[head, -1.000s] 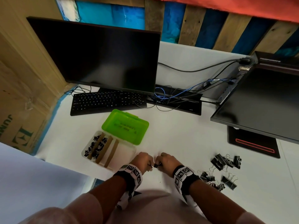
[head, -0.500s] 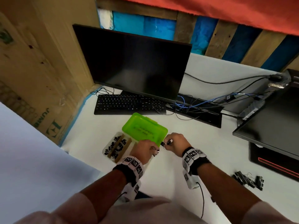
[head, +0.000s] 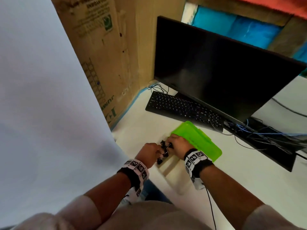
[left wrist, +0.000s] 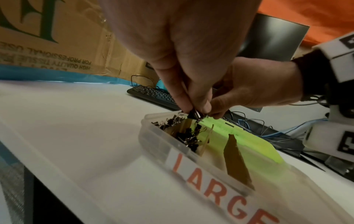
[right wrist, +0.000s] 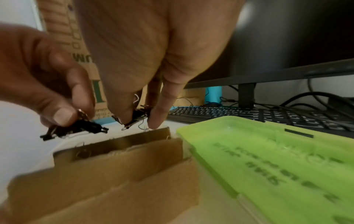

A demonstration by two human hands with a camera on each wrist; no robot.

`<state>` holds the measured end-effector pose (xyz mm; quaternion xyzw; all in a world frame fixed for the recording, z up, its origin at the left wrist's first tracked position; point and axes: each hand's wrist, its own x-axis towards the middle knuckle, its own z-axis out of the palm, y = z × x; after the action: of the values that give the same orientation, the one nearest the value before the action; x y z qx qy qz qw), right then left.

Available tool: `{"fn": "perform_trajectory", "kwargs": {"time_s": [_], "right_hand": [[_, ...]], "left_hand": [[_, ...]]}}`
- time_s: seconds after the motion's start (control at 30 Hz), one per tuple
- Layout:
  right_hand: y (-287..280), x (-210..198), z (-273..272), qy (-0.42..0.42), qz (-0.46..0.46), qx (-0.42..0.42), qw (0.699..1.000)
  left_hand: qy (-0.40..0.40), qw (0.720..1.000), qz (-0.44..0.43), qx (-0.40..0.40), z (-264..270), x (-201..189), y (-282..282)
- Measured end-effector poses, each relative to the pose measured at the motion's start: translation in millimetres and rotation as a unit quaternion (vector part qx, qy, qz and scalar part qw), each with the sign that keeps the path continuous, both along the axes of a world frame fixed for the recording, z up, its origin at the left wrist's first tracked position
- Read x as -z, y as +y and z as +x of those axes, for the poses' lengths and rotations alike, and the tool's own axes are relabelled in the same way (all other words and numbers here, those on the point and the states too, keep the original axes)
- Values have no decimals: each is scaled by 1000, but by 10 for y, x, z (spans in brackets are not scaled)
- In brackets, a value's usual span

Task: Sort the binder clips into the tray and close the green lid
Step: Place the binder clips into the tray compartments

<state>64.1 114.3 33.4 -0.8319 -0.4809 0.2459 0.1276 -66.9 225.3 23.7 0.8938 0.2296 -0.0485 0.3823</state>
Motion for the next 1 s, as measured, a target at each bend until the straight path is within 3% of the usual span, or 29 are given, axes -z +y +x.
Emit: {"fn": "perform_trajectory", "kwargs": {"time_s": [0.27, 0.63, 1.0], "right_hand": [[17, 69, 17, -31, -59, -79, 995], [-67, 83, 68, -25, -30, -59, 997], [-149, 85, 57, -99, -55, -65, 991]], "left_hand": [[22, 995, 36, 90, 27, 71, 34], [4, 997, -16, 78, 68, 72, -8], [-14, 996, 21, 81, 45, 47, -52]]}}
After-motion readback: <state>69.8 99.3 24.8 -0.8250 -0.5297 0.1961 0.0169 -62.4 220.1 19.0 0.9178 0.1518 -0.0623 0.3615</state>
